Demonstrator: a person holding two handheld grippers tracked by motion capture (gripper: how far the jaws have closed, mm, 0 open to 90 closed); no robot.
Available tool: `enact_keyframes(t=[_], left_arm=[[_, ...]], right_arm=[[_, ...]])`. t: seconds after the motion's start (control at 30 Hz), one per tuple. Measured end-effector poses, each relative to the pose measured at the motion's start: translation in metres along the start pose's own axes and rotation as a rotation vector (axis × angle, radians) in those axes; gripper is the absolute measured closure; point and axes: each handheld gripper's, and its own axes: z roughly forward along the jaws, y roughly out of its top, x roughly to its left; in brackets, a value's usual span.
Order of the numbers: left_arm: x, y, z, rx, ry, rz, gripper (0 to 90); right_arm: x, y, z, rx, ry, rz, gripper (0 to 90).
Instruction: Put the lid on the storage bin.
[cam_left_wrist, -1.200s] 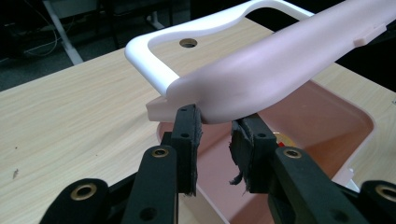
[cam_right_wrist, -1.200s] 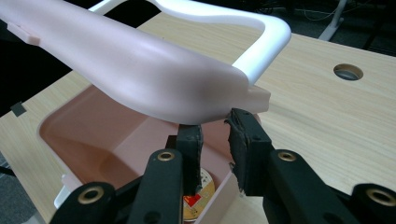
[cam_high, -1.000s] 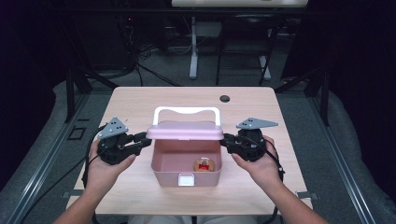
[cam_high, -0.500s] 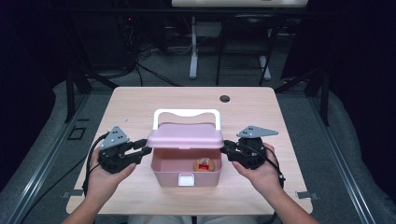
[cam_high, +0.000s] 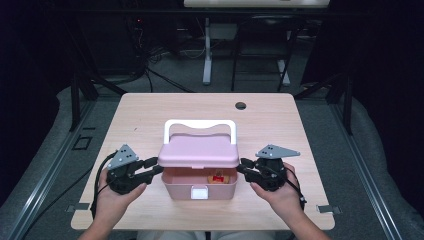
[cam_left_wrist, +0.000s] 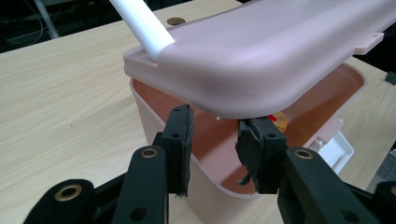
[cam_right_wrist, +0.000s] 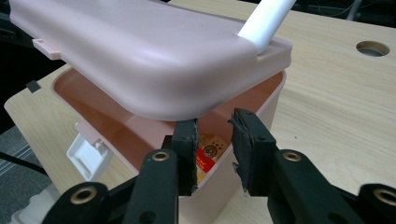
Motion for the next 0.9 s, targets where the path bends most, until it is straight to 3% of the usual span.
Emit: enact_keyframes(t=[0.9], left_arm=[[-0.003, -0.014, -0.001, 0.036, -0.019, -0.005, 64.4]], right_arm=[[0.002, -0.018, -0.007, 0.013, 0.014, -0.002, 69.7]])
